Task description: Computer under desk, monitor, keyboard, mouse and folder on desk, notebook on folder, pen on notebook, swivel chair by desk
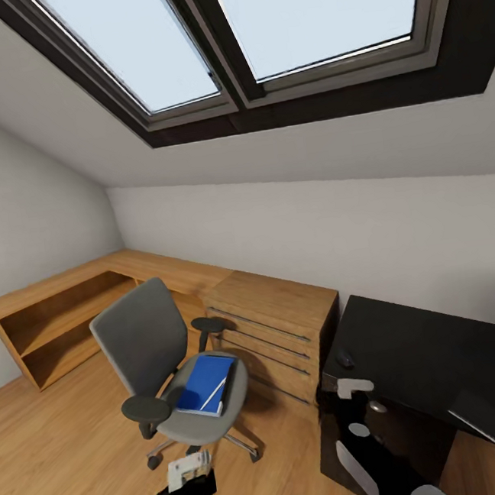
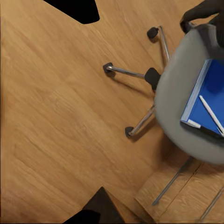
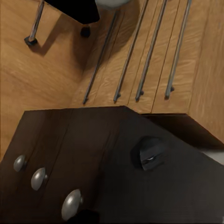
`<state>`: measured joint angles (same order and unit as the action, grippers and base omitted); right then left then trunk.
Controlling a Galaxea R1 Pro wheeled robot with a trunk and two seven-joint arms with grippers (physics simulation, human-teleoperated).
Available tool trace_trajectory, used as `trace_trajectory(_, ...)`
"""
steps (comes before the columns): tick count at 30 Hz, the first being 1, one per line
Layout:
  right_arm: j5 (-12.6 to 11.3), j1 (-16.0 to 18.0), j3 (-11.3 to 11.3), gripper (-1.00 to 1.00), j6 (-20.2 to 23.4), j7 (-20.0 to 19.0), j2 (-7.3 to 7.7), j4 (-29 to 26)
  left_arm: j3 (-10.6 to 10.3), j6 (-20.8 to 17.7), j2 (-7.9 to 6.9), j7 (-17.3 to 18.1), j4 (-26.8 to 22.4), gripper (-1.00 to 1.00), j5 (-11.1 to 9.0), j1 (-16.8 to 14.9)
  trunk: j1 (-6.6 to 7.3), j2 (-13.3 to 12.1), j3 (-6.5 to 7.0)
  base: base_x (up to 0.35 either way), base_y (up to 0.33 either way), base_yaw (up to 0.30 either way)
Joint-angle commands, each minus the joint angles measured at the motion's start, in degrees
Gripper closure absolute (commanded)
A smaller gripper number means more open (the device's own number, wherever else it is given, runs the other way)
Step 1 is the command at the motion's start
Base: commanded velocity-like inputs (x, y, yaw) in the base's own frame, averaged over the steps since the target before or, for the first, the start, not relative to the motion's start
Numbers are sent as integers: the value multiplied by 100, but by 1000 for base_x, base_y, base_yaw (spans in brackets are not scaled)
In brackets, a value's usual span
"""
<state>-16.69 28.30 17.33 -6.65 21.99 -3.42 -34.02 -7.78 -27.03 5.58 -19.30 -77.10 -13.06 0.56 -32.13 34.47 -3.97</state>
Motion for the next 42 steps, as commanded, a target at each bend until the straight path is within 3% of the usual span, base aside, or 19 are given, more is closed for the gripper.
trace_trajectory(1, -90, 165, -54, -100, 95, 61, 73, 22, -7, -243, 35, -52, -301, -100, -63, -5, -2, 9, -10, 0, 0, 0)
trace_trajectory(4, -101, 385, -234, -100, 241, 86, 175, 390, -6, -528, 96, -45, -763, -100, -62, -10, -2, 9, -10, 0, 0, 0)
trace_trajectory(8, -77, 461, -286, -100, 270, 93, 214, 723, -4, -593, 102, -45, -858, -100, -59, -11, -2, 9, -10, 26, 0, 0)
trace_trajectory(17, -76, 500, -300, -100, 278, 91, 423, 867, -70, -610, 109, -54, -632, -100, -45, -12, -2, 9, -10, 291, 0, 0)
trace_trajectory(20, -84, 509, -304, -100, 267, -94, 604, 1035, -127, -611, 110, -63, -460, -100, -39, -12, -2, 9, -10, 321, 0, 0)
trace_trajectory(26, -88, 664, -308, -100, 261, -542, 650, 1479, -135, -610, 117, -65, -438, -100, -41, -12, -2, 9, -10, 322, 0, 0)
trace_trajectory(31, -92, 716, -309, -100, 260, -608, 675, 1585, -135, -604, 118, -64, -390, -100, -40, -12, -2, 9, -10, 322, -14, 0)
trace_trajectory(42, -213, 838, -325, -100, 314, -643, 989, 1626, -137, -602, 113, -48, -359, -100, -48, -12, -2, 9, -10, 287, -148, 0)
